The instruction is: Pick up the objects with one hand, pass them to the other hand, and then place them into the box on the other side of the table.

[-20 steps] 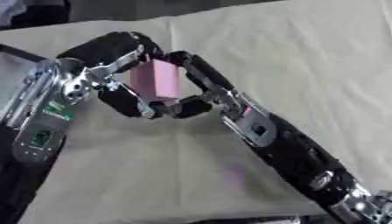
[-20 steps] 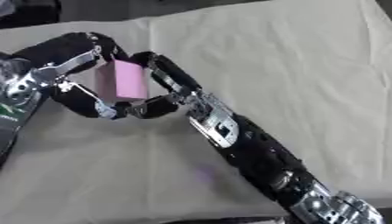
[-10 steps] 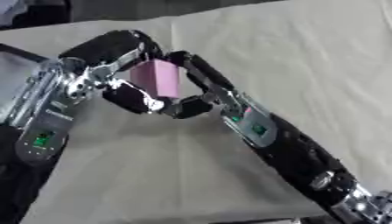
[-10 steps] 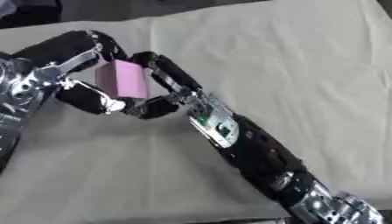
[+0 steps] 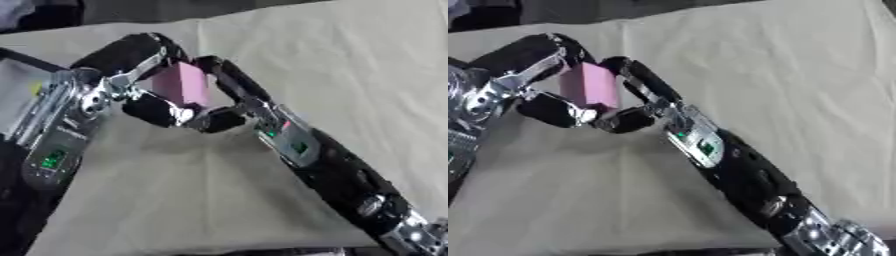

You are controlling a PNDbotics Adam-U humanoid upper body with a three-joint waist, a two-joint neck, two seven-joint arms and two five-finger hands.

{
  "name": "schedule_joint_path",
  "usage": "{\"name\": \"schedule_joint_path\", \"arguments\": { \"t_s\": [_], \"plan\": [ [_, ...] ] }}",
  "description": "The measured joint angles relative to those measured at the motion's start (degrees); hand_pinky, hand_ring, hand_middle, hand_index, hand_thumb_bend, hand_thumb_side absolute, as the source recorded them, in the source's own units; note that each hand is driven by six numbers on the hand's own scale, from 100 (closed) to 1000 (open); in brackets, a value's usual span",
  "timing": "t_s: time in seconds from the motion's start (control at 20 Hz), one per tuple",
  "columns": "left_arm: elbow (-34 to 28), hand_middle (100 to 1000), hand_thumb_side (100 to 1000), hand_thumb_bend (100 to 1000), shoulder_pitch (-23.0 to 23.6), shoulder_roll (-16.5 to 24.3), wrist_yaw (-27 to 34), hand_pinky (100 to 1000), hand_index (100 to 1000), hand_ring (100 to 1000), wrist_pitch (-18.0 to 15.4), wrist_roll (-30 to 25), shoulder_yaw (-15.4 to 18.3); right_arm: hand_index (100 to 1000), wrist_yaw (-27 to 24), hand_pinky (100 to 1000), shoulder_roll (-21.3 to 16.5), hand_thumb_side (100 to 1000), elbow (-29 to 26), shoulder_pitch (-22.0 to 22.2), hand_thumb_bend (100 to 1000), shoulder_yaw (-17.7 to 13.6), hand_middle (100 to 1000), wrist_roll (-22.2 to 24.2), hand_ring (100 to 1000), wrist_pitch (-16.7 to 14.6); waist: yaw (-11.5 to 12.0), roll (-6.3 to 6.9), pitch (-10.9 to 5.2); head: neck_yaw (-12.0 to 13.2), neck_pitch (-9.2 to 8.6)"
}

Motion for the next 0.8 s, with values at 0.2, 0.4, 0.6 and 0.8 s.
{"name": "schedule_joint_path", "arguments": {
  "t_s": [0.2,0.4,0.6,0.8],
  "plan": [
    [-0.18,584,100,229,0.00,0.00,-0.58,723,554,669,-0.66,-0.77,-0.01,687,0.00,769,0.00,107,0.00,0.01,425,0.01,577,-0.06,585,-0.03,-0.01,0.00,0.00,0.00,0.00],
    [-0.38,550,100,208,0.00,-0.02,-1.06,705,483,640,-0.84,-1.07,-0.01,688,0.00,769,0.00,100,0.00,0.02,486,0.03,581,-0.14,586,-0.05,-0.04,0.00,0.00,0.00,0.00],
    [-0.72,528,100,207,0.00,-0.03,-1.72,697,449,624,-0.85,-1.01,-0.12,690,-0.01,768,0.00,100,0.00,0.01,522,0.03,583,-0.38,588,-0.14,-0.07,0.00,0.00,0.01,0.00],
    [-1.24,507,100,196,0.02,-0.03,-2.33,690,407,608,-0.92,-0.90,-0.22,704,-0.01,774,0.00,100,-0.02,0.01,591,0.03,598,-0.72,600,-0.20,-0.16,0.00,0.00,0.01,0.00]
  ]
}}
